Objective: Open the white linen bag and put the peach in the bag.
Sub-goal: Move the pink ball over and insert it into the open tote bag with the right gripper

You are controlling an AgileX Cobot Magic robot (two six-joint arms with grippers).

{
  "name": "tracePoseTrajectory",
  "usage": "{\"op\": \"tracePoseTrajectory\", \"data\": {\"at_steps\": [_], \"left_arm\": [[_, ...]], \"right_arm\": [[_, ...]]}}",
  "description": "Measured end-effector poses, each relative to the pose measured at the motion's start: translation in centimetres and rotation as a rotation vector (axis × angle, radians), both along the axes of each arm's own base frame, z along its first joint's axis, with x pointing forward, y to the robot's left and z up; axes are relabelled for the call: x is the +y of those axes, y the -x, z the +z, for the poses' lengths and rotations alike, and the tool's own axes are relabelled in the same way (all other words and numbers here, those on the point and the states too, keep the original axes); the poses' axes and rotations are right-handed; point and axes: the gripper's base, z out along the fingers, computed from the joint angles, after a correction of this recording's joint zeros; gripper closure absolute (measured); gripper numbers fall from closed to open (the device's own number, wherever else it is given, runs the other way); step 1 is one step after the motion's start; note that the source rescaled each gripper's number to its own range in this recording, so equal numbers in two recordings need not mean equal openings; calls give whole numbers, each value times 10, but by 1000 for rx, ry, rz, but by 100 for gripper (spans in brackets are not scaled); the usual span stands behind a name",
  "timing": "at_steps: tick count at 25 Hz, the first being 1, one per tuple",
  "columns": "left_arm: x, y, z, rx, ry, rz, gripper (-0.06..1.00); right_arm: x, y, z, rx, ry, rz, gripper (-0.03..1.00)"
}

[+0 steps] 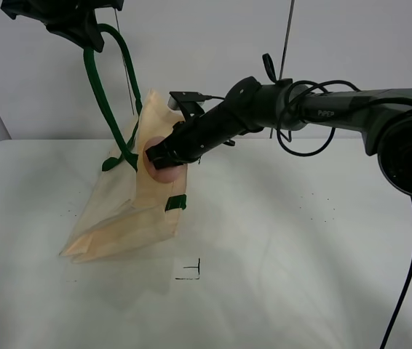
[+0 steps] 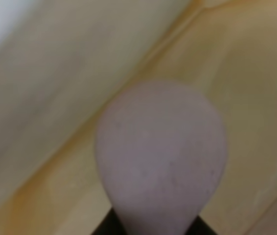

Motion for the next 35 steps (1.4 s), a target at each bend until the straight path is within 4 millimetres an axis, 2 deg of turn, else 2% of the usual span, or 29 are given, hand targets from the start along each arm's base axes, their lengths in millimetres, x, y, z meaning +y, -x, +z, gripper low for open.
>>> {"op": "tracePoseTrajectory", "data": {"at_steps": [4, 18, 20, 22, 25, 26, 27, 30, 35], "left_arm": [[0, 0, 0, -1, 1, 0, 94], [0, 1, 2, -2, 8, -4, 94], [0, 1, 2, -2, 9, -4, 94], [0, 1, 2, -2, 9, -4, 94], [0, 2, 2, -2, 10, -4, 94], [0, 2, 2, -2, 10, -4, 94], [0, 2, 2, -2, 10, -4, 94], [-1, 2, 2, -2, 10, -4, 94], [-1, 2, 2, -2, 11, -5, 94]], "right_arm": [[3, -1, -9, 6, -17, 1, 97], [5, -5, -8, -14, -70, -30, 97], [5, -5, -8, -15, -69, -30, 94], [6, -5, -8, -17, -69, -28, 77], [11, 0, -8, -22, -62, -11, 26], [14, 1, -8, -28, -54, -1, 14], [16, 3, -9, -33, -47, 8, 7], [18, 6, -11, -37, -11, 26, -1], [6, 10, -18, 68, 96, 29, -3]]}}
